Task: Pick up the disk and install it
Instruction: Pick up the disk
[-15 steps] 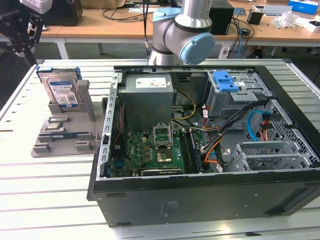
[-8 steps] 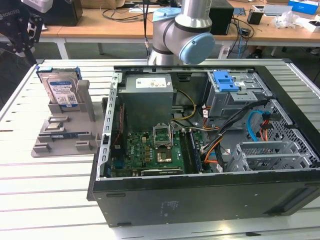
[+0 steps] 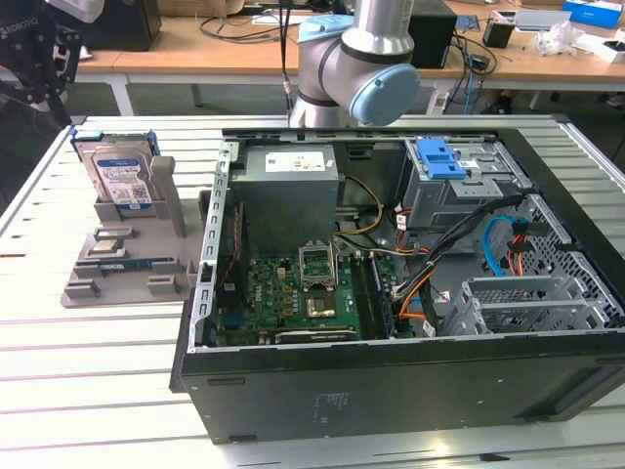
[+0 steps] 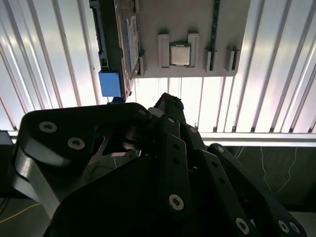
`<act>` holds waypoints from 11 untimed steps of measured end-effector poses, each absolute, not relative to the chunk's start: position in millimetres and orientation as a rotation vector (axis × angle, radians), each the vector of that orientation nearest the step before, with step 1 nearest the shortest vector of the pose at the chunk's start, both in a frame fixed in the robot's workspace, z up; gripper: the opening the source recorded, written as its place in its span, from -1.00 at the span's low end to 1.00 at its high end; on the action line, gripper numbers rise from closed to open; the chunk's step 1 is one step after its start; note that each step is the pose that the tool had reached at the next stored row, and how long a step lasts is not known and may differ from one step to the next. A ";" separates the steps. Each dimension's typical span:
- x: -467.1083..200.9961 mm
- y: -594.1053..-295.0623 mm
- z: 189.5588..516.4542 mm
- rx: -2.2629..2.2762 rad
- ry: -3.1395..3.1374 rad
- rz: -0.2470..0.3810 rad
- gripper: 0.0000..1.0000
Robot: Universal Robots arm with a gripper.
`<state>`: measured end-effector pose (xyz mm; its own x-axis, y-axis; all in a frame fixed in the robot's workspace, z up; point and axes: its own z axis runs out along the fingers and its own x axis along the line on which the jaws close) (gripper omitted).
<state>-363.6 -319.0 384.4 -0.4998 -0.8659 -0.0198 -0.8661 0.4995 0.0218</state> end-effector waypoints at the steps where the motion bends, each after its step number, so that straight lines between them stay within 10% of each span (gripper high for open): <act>1: -363.6 -319.0 384.4 -1.584 2.706 0.045 -0.79; 11: -363.6 -319.0 384.4 -1.828 2.553 0.040 -0.79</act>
